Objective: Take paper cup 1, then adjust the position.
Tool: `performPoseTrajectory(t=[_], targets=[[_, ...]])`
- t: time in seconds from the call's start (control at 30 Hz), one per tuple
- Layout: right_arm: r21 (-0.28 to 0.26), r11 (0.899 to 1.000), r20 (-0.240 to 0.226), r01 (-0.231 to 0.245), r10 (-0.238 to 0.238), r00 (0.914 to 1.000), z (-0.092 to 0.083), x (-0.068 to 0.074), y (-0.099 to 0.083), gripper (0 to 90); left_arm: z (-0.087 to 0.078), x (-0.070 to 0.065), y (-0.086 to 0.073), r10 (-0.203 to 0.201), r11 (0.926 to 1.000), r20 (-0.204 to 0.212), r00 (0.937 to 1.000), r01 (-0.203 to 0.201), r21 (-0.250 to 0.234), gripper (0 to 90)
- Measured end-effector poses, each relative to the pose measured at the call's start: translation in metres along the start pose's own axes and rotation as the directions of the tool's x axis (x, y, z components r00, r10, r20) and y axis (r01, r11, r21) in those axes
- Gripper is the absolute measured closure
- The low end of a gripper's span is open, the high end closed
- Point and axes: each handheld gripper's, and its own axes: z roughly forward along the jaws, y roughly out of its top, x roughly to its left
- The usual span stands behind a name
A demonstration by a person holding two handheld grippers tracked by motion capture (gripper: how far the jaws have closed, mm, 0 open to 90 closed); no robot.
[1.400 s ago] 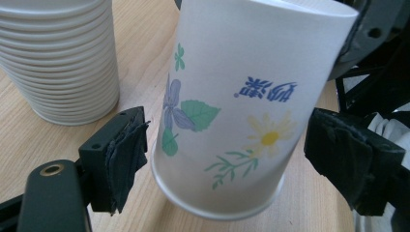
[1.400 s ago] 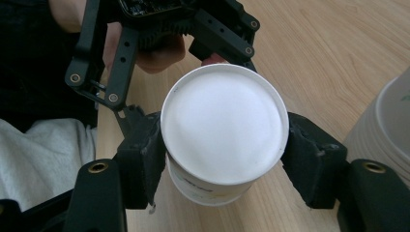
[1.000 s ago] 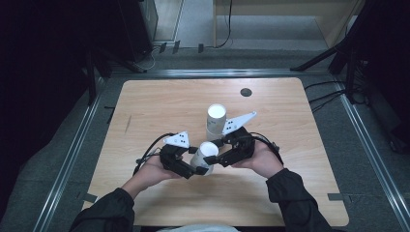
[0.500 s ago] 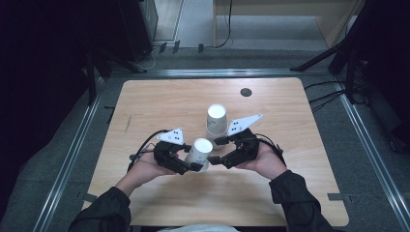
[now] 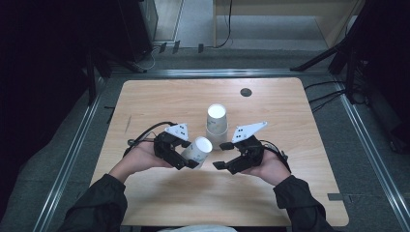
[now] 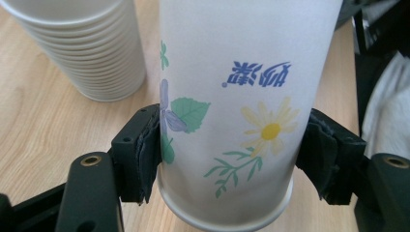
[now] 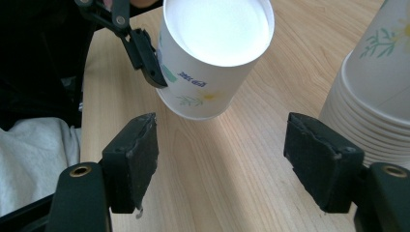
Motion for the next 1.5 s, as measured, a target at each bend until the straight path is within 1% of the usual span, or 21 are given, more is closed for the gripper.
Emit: performPoseTrajectory(t=[0.07, 0.1, 0.17, 0.2, 0.23, 0.27, 0.33, 0.47, 0.57, 0.63, 0.7, 0.73, 0.77, 1.0, 1.13, 1.2, 1.27, 1.33, 1.4, 1.47, 1.5], targets=[[0.002, 1.0, -0.001, 0.0, 0.0, 1.0, 0.002, -0.002, -0.001, 29.0, -0.002, 0.0, 0.006, 0.039, 0.999, -0.018, 0.9991, -0.038, 0.022, 30.2], [0.001, 1.0, 0.001, 0.0, 0.0, 1.0, 0.002, -0.002, -0.001, 29.0, -0.004, -0.001, 0.008, 0.061, 0.9977, -0.035, 0.9975, -0.06, 0.031, 30.2], [0.0, 1.0, 0.004, 0.002, -0.002, 1.0, 0.003, -0.003, -0.002, 29.0, -0.007, -0.001, 0.011, 0.087, 0.9958, -0.037, 0.9955, -0.086, 0.033, 30.3], [0.0, 1.0, 0.008, 0.009, -0.009, 0.9999, 0.003, -0.003, -0.002, 28.9, -0.008, -0.001, 0.011, 0.087, 0.996, -0.035, 0.9956, -0.086, 0.025, 30.4], [-0.001, 1.0, 0.009, 0.007, -0.007, 0.9999, 0.003, -0.003, -0.003, 28.9, -0.008, -0.001, 0.013, 0.087, 0.9957, -0.026, 0.9959, -0.086, 0.035, 30.4], [-0.005, 1.0, 0.01, 0.01, -0.01, 0.9999, 0.003, -0.004, -0.003, 28.9, -0.008, -0.002, 0.013, 0.094, 0.9943, -0.03, 0.9951, -0.093, 0.053, 30.4], [-0.003, 1.0, 0.005, 0.004, -0.004, 1.0, 0.004, -0.005, -0.004, 28.9, -0.007, -0.004, 0.013, 0.107, 0.9921, -0.038, 0.9935, -0.104, 0.07, 30.4], [0.006, 1.0, -0.002, 0.012, -0.012, 0.9999, 0.009, -0.004, -0.003, 28.5, -0.003, -0.007, 0.01, 0.116, 0.9882, -0.028, 0.9929, -0.112, 0.104, 30.3], [0.001, 1.0, -0.022, 0.026, -0.026, 0.9994, 0.014, -0.004, -0.003, 28.0, 0.003, -0.01, 0.009, 0.128, 0.9813, -0.024, 0.9915, -0.123, 0.147, 30.2], [-0.004, 1.0, -0.022, 0.029, -0.03, 0.9993, 0.015, -0.004, -0.002, 27.8, 0.007, -0.012, 0.009, 0.138, 0.9764, -0.023, 0.9901, -0.133, 0.17, 30.2], [-0.015, 0.999, -0.034, 0.033, -0.033, 0.9989, 0.017, -0.003, -0.001, 26.6, 0.011, -0.014, 0.009, 0.146, 0.9724, -0.022, 0.9891, -0.139, 0.187, 30.1], [-0.013, 0.999, -0.038, 0.037, -0.038, 0.9986, 0.018, -0.002, -0.001, 26.1, 0.011, -0.014, 0.009, 0.146, 0.9724, -0.022, 0.9891, -0.139, 0.187, 30.1], [-0.013, 0.999, -0.038, 0.037, -0.038, 0.9986, 0.018, -0.002, -0.001, 26.1, 0.012, -0.015, 0.01, 0.152, 0.9698, -0.021, 0.9881, -0.145, 0.196, 30.1], [0.008, 0.999, -0.062, 0.051, -0.05, 0.9968, 0.025, 0.001, 0.0, 25.2, 0.021, -0.018, 0.011, 0.155, 0.9668, -0.011, 0.9879, -0.149, 0.208, 29.7], [0.026, 0.998, -0.079, 0.066, -0.063, 0.9949, 0.03, 0.005, 0.0, 25.3, 0.028, -0.021, 0.011, 0.163, 0.9591, 0.001, 0.9866, -0.159, 0.234, 29.8], [0.024, 0.996, -0.089, 0.09, -0.088, 0.9922, 0.033, 0.006, 0.0, 25.5, 0.031, -0.021, 0.012, 0.154, 0.9585, 0.015, 0.9879, -0.153, 0.24, 29.8], [0.029, 0.995, -0.091, 0.1, -0.097, 0.9911, 0.035, 0.007, 0.0, 25.5, 0.034, -0.023, 0.012, 0.149, 0.957, 0.02, 0.9887, -0.149, 0.249, 29.7], [0.034, 0.994, -0.096, 0.1, -0.096, 0.9907, 0.038, 0.008, 0.0, 25.9, 0.036, -0.023, 0.012, 0.161, 0.954, 0.023, 0.9867, -0.161, 0.253, 29.7], [0.042, 0.994, -0.099, 0.103, -0.099, 0.9902, 0.039, 0.008, -0.001, 26.8, 0.038, -0.024, 0.013, 0.158, 0.9557, 0.023, 0.9871, -0.159, 0.247, 29.6], [0.047, 0.993, -0.101, 0.108, -0.103, 0.9895, 0.04, 0.008, -0.001, 29.0, 0.038, -0.024, 0.014, 0.168, 0.953, 0.026, 0.9854, -0.169, 0.251, 29.6], [0.055, 0.993, -0.11, 0.103, -0.096, 0.9893, 0.041, 0.009, -0.001, 29.9, 0.038, -0.024, 0.014, 0.167, 0.9533, 0.028, 0.9855, -0.169, 0.25, 29.6]])
